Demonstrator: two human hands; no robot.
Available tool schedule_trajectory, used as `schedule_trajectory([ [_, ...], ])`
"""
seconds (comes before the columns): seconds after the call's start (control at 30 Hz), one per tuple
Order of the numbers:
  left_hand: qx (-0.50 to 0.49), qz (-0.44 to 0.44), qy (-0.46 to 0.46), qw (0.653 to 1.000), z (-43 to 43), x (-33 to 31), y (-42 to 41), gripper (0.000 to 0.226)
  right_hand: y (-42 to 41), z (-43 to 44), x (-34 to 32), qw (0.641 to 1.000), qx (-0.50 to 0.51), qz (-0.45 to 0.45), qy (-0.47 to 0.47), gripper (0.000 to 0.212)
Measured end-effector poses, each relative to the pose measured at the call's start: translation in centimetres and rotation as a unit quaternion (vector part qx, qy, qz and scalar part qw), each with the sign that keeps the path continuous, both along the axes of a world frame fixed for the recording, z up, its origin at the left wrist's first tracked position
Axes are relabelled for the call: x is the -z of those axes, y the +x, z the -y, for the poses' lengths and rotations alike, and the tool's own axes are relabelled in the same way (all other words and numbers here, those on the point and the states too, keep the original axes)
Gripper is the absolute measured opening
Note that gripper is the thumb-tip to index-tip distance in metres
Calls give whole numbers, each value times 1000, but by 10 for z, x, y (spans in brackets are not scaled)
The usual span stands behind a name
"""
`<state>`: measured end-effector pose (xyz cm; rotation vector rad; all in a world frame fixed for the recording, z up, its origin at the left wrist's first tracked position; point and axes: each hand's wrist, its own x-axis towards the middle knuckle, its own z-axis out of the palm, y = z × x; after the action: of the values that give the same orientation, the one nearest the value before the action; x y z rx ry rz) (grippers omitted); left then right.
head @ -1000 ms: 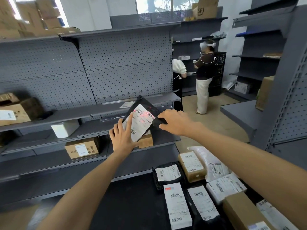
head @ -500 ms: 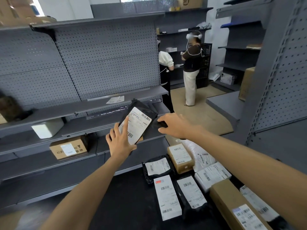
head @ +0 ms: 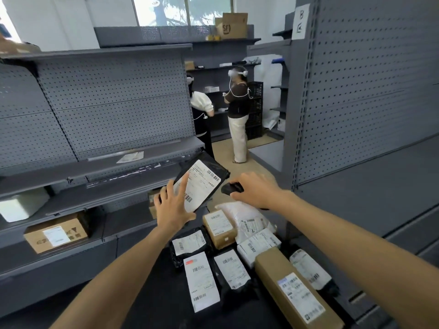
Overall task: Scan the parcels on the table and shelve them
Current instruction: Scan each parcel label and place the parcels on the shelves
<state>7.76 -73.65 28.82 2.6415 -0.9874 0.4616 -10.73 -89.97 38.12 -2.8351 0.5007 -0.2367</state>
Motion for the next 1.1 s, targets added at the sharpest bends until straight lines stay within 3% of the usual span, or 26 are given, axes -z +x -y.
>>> schedule_trajectory([
  [0.3, 77, 49, -26, 996, 43, -37, -164, 130, -201, 16, -9, 997, 58, 26, -36, 32],
  [0.53, 169, 82, -48, 981, 109, -81, -291, 129, -359, 53, -36, 982, 175, 37, -52, 49],
  [0.83, 318, 125, -43, 939, 252, -112, -443, 131, -517, 91, -47, 949, 301, 75, -64, 46],
  [0.97, 366, 161, -50, 915, 332, -107, -509, 132, -585, 135, -42, 918, 388, 62, -54, 49],
  [1.1, 416, 138, -40, 898, 414, -106, -558, 131, -632, 197, -49, 889, 450, 49, -63, 47],
])
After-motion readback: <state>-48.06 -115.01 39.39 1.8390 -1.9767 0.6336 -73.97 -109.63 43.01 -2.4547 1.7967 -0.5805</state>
